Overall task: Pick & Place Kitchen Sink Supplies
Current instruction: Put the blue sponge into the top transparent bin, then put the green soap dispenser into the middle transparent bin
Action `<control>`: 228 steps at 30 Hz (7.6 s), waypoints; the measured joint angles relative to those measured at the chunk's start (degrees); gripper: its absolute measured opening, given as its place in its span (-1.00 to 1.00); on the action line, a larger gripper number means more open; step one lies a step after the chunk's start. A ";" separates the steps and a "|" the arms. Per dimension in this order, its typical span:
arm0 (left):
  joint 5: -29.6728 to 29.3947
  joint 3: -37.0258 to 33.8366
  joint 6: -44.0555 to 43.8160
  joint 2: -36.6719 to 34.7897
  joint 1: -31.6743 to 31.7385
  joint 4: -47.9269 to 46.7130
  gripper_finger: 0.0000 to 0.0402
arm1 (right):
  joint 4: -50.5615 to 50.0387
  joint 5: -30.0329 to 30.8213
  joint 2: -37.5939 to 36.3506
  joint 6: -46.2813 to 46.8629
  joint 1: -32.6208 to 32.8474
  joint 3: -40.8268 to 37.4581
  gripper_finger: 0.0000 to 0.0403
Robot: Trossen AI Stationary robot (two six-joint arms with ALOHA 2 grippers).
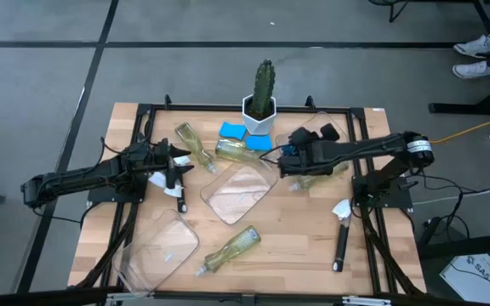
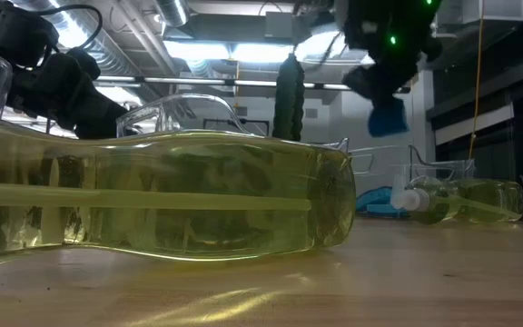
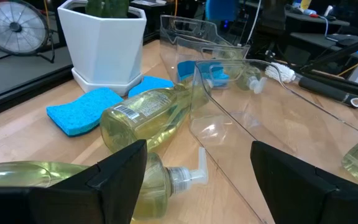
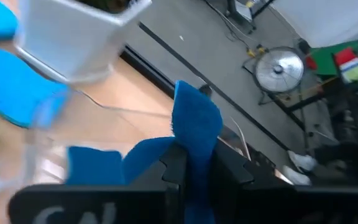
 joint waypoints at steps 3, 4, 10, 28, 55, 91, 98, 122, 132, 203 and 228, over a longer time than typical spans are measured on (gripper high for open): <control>-0.02 -0.02 0.00 0.00 -0.01 0.00 0.40 | 0.21 -0.12 0.04 0.25 -1.30 -3.58 -0.77; -0.02 -0.01 0.00 -0.01 -0.01 0.00 0.40 | 0.39 -0.12 0.07 0.42 -1.68 -4.57 -0.77; -0.01 -0.02 -0.02 -0.02 -0.02 0.00 0.40 | 0.72 0.78 0.07 0.19 -2.77 -7.56 -0.55; -0.02 -0.02 0.00 -0.02 -0.01 0.00 0.40 | 13.52 -4.69 0.07 -9.04 -5.71 -7.74 0.49; -0.02 -0.02 0.00 -0.02 -0.02 0.00 0.40 | 30.99 -37.75 0.01 -59.74 -2.23 -1.97 0.50; -0.02 -0.02 -0.01 -0.01 0.00 0.00 0.40 | 20.28 -47.98 0.02 -65.73 2.63 -8.88 0.50; -0.02 -0.02 0.00 -0.02 0.00 0.00 0.40 | 21.61 -47.98 0.02 -67.63 4.02 -12.86 0.50; -0.01 -0.02 0.00 -0.02 -0.02 -0.01 0.40 | 35.84 -47.54 0.24 -72.11 4.10 -20.94 -0.34; 0.00 -0.01 -0.02 -0.02 -0.02 0.00 0.40 | 37.99 -50.78 0.15 -63.80 4.07 -19.32 -0.98; -0.01 0.00 -0.02 -0.02 -0.01 0.00 0.40 | 36.27 -54.93 6.43 -69.15 12.34 -14.51 0.23; -0.02 0.00 0.00 -0.02 -0.02 0.00 0.40 | 29.31 -47.76 10.86 -62.97 12.42 -8.53 -0.42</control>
